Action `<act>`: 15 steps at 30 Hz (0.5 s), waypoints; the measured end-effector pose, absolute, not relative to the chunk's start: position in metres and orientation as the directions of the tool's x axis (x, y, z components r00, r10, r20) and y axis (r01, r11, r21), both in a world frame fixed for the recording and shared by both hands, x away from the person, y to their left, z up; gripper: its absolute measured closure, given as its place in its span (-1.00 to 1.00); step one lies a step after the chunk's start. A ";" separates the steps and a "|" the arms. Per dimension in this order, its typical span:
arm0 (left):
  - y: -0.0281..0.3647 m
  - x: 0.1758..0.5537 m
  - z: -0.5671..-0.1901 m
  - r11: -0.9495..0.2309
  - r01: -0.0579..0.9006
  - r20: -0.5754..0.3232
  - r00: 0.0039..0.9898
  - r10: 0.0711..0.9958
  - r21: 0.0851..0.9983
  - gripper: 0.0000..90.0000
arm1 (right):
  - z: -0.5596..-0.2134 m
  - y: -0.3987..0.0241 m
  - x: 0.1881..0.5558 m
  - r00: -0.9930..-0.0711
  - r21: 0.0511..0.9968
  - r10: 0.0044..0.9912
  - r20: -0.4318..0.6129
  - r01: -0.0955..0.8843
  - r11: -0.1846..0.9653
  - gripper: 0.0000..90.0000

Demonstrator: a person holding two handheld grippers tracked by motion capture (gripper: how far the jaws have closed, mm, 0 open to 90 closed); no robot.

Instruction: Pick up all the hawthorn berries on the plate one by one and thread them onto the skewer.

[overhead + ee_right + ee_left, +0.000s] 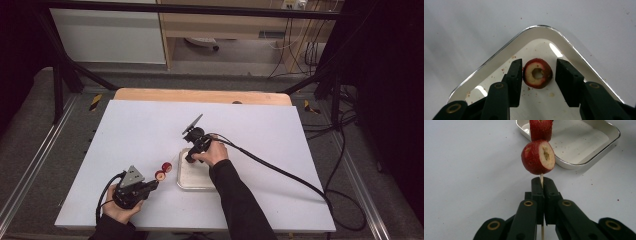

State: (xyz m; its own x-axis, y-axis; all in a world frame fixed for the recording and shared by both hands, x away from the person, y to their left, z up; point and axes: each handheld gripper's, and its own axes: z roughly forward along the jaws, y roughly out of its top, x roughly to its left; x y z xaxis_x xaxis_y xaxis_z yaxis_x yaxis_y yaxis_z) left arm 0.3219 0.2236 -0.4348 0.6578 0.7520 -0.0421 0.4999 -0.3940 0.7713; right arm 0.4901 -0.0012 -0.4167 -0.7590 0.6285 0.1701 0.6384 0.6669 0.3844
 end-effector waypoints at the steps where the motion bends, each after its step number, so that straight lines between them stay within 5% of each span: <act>1: 0.224 0.322 -0.435 -0.394 0.499 -0.042 0.658 0.752 0.772 0.96 | -0.417 -0.001 0.490 -0.757 0.383 0.630 0.174 0.641 0.665 0.32; 15: 0.223 0.321 -0.434 -0.391 0.498 -0.041 0.655 0.754 0.774 0.96 | -0.411 -0.002 0.487 -0.743 0.384 0.641 0.193 0.658 0.648 0.37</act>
State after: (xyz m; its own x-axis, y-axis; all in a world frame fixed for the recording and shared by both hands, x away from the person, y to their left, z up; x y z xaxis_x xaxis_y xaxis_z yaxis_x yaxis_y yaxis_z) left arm 0.3213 0.2232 -0.4344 0.6552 0.7543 -0.0407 0.4984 -0.3912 0.7736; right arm 0.4869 -0.0025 -0.4108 -0.7430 0.6408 0.1929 0.6582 0.6477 0.3838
